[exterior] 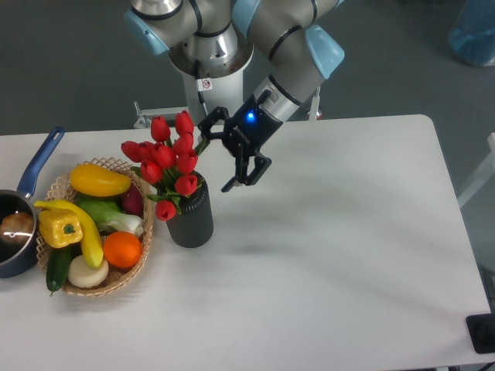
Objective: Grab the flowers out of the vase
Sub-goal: 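Lower the gripper around the tulip stems and close it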
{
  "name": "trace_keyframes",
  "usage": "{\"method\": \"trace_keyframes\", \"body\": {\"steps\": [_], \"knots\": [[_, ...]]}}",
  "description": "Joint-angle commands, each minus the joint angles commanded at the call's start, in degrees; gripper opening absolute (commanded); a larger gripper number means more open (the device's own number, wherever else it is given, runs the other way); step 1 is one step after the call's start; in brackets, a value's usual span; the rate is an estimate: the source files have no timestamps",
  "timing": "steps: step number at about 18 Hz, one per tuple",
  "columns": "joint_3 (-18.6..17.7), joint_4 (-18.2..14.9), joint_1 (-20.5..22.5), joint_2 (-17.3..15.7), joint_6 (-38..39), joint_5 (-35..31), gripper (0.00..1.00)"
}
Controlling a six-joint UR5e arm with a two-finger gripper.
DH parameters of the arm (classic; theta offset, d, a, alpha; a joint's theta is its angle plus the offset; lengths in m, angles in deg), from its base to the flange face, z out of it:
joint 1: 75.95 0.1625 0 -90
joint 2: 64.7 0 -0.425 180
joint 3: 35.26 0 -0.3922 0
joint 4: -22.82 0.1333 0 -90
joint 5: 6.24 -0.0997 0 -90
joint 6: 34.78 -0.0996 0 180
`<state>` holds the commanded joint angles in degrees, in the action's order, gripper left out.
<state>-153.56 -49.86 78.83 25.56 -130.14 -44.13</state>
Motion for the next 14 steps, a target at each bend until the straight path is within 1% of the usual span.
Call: {"method": "trace_keyframes", "body": {"steps": [3,9,14], "knots": [[0.0,0.1,-1.3,1.0,-0.1,1.9,1.0],[-0.8,0.1,-1.4,1.3,-0.3,5.5,1.0],[-2.6,0.3,-1.4,1.8,-1.4,9.5,1.0]]}}
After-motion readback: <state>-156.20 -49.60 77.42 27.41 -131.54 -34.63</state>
